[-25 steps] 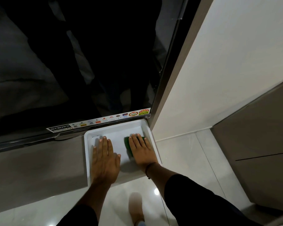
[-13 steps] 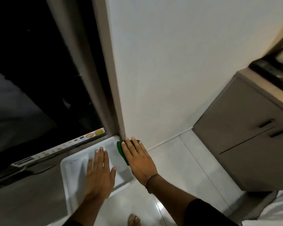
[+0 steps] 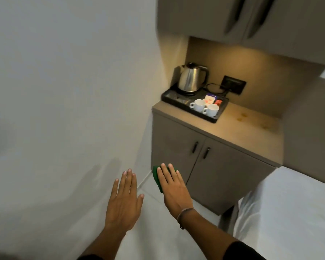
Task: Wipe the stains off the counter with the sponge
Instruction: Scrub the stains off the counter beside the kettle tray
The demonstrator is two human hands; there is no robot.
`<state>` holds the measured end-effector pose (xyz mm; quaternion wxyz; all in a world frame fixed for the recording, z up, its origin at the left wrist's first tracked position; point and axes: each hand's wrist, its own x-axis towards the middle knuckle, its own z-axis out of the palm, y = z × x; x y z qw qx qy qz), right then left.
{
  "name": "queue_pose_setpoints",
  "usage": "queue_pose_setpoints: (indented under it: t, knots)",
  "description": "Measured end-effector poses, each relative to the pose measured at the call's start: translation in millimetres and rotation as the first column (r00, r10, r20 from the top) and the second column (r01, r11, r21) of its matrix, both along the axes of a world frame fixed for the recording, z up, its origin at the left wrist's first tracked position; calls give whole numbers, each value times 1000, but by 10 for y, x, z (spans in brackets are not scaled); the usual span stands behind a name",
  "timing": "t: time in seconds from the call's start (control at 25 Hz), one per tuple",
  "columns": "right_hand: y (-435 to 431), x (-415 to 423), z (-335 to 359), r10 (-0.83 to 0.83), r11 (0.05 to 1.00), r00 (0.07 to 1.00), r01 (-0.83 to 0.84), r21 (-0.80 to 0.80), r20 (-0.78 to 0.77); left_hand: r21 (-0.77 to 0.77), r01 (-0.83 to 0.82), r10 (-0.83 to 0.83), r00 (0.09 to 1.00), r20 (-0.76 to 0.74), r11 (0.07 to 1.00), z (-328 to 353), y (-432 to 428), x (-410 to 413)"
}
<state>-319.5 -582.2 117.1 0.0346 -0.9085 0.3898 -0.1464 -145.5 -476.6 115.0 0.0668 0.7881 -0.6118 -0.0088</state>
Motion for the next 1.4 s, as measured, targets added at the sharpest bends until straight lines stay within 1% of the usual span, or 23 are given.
queue_pose_setpoints:
  t: [0.12,0.2,0.32,0.4,0.48,0.6,0.8,0.92,1.04,1.12,1.2,1.32,1.4]
  knots:
    - [-777,-753,116,-112,994,994,112,-10,-11,-4,139,-139,990,12,990,117,-1054,-615]
    - [-1174,-1169,219,-178,984,983,177,-24,-39,-35,221,-220,975,24,975,205,-1609,-965]
    - [-1765,-1797,347,-295,955,953,296,-4,-75,-32,347,-346,938,19,937,343,-2408,-1504]
    - [-2134,-2160,377,-368,930,926,368,-17,-83,-29,410,-410,912,9,912,380,-2940,-1790]
    - [-2477,-2474,373,-437,899,895,438,-9,-88,-9,463,-463,886,-5,886,392,-3439,-2028]
    - [-2967,-2835,351,-515,852,850,522,50,-111,-3,529,-529,848,-23,848,350,-4091,-2258]
    - [-3824,-3136,231,-590,778,783,617,118,-200,38,582,-578,812,-80,813,87,-5132,-2502]
    - [-4168,-3105,100,-595,746,763,641,179,-253,84,598,-589,801,-103,797,-131,-5503,-2573]
    - [-4304,-3055,-63,-584,721,761,646,251,-282,113,601,-586,798,-140,791,-313,-5715,-2568]
    - [-4276,-3050,-136,-590,700,768,641,316,-250,110,587,-564,805,-185,802,-391,-5746,-2549]
    - [-4228,-3037,-175,-610,684,766,638,352,-204,97,580,-556,807,-199,809,-420,-5724,-2544]
    - [-4269,-2954,-241,-685,663,715,691,290,-138,82,573,-548,810,-211,816,-453,-5717,-2530]
    - [-4290,-2960,-296,-690,667,714,692,278,-121,64,572,-551,810,-201,818,-480,-5723,-2527]
